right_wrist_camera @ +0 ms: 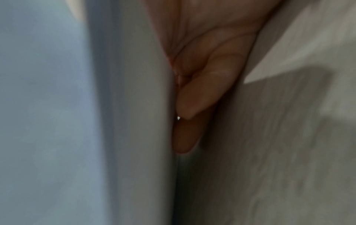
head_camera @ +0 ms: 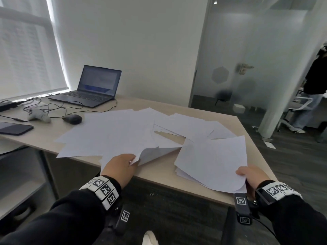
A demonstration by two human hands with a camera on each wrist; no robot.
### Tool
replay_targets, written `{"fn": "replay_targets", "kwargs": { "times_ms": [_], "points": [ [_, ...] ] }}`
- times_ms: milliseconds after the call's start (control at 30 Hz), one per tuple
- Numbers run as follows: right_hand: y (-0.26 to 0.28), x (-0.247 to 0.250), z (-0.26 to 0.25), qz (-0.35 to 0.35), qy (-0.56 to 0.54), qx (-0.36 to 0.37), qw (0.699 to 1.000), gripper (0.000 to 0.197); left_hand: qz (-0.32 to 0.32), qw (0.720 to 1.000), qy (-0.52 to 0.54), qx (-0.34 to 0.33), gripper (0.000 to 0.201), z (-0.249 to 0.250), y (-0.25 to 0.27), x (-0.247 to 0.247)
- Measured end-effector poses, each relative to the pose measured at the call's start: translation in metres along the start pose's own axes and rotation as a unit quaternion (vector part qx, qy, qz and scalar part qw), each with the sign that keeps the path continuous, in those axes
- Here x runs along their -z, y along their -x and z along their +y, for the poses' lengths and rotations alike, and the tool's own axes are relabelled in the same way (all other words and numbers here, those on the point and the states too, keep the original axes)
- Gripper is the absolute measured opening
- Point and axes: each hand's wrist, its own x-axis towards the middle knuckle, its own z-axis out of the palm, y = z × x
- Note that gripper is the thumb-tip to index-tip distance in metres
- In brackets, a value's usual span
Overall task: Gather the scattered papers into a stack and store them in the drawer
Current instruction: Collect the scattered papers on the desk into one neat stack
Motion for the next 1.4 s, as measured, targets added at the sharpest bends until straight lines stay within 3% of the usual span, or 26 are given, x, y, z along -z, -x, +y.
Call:
{"fn": "replay_targets", "kwargs": {
  "times_ms": [133,233,333,433,567,700,833,900,1033,1133,1233,1300,1400],
  "points": [
    [0.01,-0.001,-0.005,-0.003,-0.006,0.001,1.0,0.033,0.064,0.992,0.085,0.06,0.032,0.012,-0.006,0.009],
    [0.001,0.001,0.001,-0.009,-0.001,0.002,1.0,0.049,0.11,0.978,0.159,0.077,0.023,0.027,-0.009,0.011],
    [0.001,0.002,0.004,-0.017,-0.023,0.001,1.0,0.047,0.14,0.965,0.211,0.064,0.013,0.043,-0.01,0.01],
    [0.018,-0.001,-0.007,-0.021,-0.047,0.003,0.999,0.04,0.15,0.961,0.232,0.03,0.019,0.058,-0.01,0.004],
    [0.039,-0.005,-0.023,-0.03,-0.051,0.004,0.998,0.017,0.117,0.964,0.229,-0.059,0.015,0.086,-0.009,-0.015],
    [0.038,-0.003,-0.02,-0.047,-0.058,0.018,0.997,0.024,0.055,0.97,0.178,-0.159,0.012,0.121,-0.012,-0.044],
    [0.038,-0.001,-0.02,-0.045,-0.049,0.028,0.997,0.01,-0.036,0.974,0.08,-0.207,0.018,0.155,-0.013,-0.074],
    [0.036,-0.001,-0.021,-0.029,-0.031,0.034,0.998,0.02,-0.062,0.972,0.025,-0.226,0.025,0.171,-0.01,-0.084],
    [0.033,-0.002,-0.019,-0.036,-0.108,-0.034,0.993,0.05,-0.118,0.965,0.007,-0.235,0.026,0.186,-0.004,-0.102],
    [0.033,-0.002,-0.019,-0.053,-0.139,-0.05,0.988,0.055,-0.17,0.955,0.03,-0.242,0.029,0.185,-0.002,-0.112],
    [0.037,-0.001,-0.022,-0.065,-0.119,-0.007,0.991,0.031,-0.222,0.942,0.033,-0.249,0.037,0.18,0.0,-0.117],
    [0.039,-0.002,-0.022,-0.07,-0.083,0.016,0.994,0.012,-0.233,0.94,0.03,-0.249,0.053,0.174,0.002,-0.114],
    [0.04,-0.001,-0.021,-0.084,-0.054,0.037,0.994,0.015,-0.176,0.962,0.026,-0.207,0.066,0.162,-0.003,-0.106]
  ]
}}
